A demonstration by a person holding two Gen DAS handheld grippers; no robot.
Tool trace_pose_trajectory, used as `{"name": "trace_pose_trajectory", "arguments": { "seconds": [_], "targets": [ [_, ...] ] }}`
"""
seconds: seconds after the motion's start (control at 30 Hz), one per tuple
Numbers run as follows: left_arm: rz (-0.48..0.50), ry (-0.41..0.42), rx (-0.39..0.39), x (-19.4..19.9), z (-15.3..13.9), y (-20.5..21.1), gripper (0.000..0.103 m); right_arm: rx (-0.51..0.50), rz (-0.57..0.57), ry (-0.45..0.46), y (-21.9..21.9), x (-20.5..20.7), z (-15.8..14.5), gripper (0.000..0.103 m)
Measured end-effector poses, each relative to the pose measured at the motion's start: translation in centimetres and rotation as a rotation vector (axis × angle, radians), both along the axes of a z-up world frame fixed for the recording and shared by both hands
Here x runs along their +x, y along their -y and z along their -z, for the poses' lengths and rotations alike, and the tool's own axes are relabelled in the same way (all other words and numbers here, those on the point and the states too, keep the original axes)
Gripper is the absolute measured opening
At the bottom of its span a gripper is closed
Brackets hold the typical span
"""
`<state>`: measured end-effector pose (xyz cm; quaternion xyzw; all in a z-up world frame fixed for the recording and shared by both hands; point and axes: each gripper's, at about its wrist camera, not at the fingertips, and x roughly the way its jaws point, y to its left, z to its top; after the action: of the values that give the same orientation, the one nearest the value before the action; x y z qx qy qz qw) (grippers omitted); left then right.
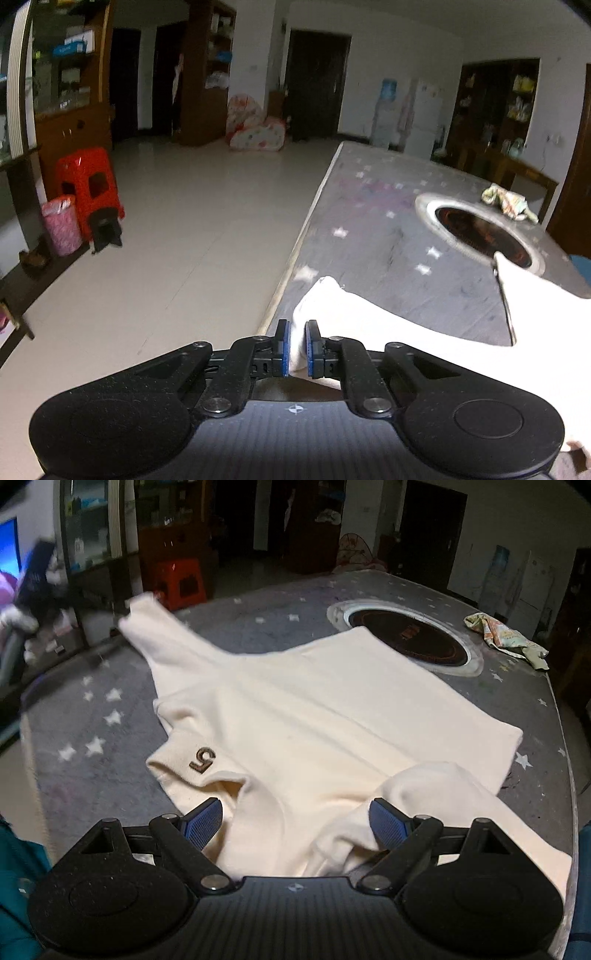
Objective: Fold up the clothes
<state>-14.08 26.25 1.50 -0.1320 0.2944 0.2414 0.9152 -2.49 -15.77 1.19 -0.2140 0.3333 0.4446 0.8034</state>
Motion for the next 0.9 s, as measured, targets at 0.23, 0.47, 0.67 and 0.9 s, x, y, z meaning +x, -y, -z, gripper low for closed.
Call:
{"name": "trace_pose_trajectory", "arguments": {
  "seconds": [0.23,0.47,0.67,0.9],
  "targets": [
    [-0.017,-0.007,0.060,1.0,-1.7,0.1,0.034,0.106,0.098,0.008,2.2,3.5,-3.8,0.088],
    [0.167,0.039,0.032,6.1,-3.3,3.5,0.034,0.121,0.266,0.025,3.7,9.7,-4.2,0.073],
    [0.355,0.018,0.035,13.7,-3.1,8.2,0.037,0.125,0.378,-0.023,5.0,14.9,-2.8,0.060],
    [0.471,-0.044,-0.006,22.2,-1.2,11.8,0.042,0.131,0.455,-0.081,5.1,19.7,-0.6,0.050]
  ]
}}
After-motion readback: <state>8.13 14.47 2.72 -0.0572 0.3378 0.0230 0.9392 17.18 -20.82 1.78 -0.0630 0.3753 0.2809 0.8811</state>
